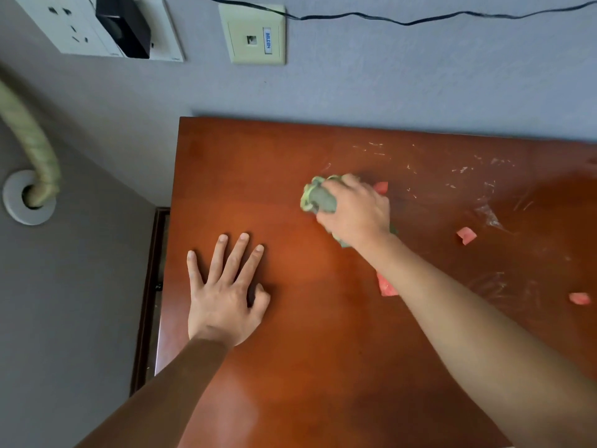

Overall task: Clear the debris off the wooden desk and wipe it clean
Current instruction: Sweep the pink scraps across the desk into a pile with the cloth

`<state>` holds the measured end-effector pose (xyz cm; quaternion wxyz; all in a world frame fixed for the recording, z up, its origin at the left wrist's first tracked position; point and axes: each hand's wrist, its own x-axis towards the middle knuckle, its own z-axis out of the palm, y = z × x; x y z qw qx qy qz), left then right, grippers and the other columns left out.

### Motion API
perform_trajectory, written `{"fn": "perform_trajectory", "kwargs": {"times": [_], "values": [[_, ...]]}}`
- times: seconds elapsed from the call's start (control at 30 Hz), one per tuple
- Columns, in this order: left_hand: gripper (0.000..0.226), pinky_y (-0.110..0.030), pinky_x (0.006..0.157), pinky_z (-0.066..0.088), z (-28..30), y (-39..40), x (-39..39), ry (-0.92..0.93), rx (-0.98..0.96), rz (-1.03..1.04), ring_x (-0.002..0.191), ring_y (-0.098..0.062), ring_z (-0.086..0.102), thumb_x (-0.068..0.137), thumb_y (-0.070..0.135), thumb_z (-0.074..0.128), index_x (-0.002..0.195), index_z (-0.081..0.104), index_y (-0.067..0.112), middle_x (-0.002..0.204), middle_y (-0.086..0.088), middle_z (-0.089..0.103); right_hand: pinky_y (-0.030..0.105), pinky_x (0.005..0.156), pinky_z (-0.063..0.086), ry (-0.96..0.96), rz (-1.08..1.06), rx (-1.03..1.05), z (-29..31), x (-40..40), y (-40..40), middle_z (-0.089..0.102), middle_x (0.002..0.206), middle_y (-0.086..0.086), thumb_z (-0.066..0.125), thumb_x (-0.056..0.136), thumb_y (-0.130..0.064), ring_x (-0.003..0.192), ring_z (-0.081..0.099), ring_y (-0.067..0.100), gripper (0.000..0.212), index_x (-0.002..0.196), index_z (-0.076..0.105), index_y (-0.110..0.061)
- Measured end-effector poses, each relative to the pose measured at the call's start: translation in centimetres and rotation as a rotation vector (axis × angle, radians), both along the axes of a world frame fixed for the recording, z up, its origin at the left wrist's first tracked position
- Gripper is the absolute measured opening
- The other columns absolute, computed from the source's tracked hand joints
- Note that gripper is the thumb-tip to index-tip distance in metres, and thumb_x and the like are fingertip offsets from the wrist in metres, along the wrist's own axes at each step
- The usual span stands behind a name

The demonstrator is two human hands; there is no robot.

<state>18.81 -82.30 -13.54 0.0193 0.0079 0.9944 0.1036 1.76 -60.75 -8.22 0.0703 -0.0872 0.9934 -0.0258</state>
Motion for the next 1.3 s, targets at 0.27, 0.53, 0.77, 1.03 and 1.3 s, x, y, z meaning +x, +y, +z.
{"fn": "perform_trajectory", "kwargs": {"times": [0.27, 0.53, 0.77, 1.03, 1.3], "values": [[0.069, -0.071, 0.122, 0.005, -0.1, -0.2, 0.0, 0.003, 0.007, -0.007, 0.160, -0.026, 0.011, 0.091, 0.044, 0.047, 0.158, 0.043, 0.028, 0.170, 0.003, 0.026, 0.031, 0.063, 0.050, -0.013, 0.814, -0.005, 0.0, 3.1, -0.9, 0.063, 0.127, -0.007, 0.062, 0.084, -0.049, 0.106, 0.064, 0.023, 0.047, 0.130, 0.064, -0.035], [0.068, -0.071, 0.122, 0.007, -0.2, -0.2, 0.0, 0.016, 0.010, -0.010, 0.160, -0.026, 0.013, 0.090, 0.043, 0.050, 0.156, 0.046, 0.027, 0.170, 0.003, 0.028, 0.039, 0.081, 0.050, 0.025, -0.112, 0.047, 0.4, -6.4, -4.0, 0.059, 0.125, 0.007, 0.064, 0.090, -0.048, 0.109, 0.065, 0.036, 0.050, 0.133, 0.058, -0.023], [0.066, -0.072, 0.121, 0.010, 0.1, -0.2, -0.2, 0.043, 0.010, -0.026, 0.158, -0.028, 0.021, 0.089, 0.042, 0.049, 0.152, 0.052, 0.024, 0.166, 0.000, 0.037, 0.038, 0.072, 0.053, -0.006, 0.536, 0.049, 0.6, -0.9, -1.5, 0.062, 0.130, -0.002, 0.065, 0.085, -0.056, 0.103, 0.068, 0.033, 0.055, 0.135, 0.060, -0.035], [0.066, -0.076, 0.116, 0.017, 0.3, 0.5, -0.4, 0.043, -0.073, -0.020, 0.144, -0.038, 0.042, 0.087, 0.040, 0.045, 0.149, 0.056, 0.021, 0.149, -0.015, 0.052, 0.039, 0.092, 0.051, 0.003, -0.206, -0.039, 1.4, -8.8, -4.7, 0.057, 0.132, 0.009, 0.065, 0.089, -0.045, 0.116, 0.064, 0.037, 0.050, 0.133, 0.058, -0.022], [0.072, -0.070, 0.122, 0.009, 1.9, 5.0, -10.3, -0.137, -0.068, -0.131, 0.157, -0.033, 0.017, 0.092, 0.048, 0.025, 0.161, 0.034, 0.027, 0.168, -0.007, 0.028, 0.037, 0.070, 0.051, 0.076, -0.272, -0.058, 0.1, -0.8, -2.9, 0.063, 0.121, 0.005, 0.066, 0.089, -0.057, 0.097, 0.069, 0.035, 0.050, 0.127, 0.064, -0.025]]}}
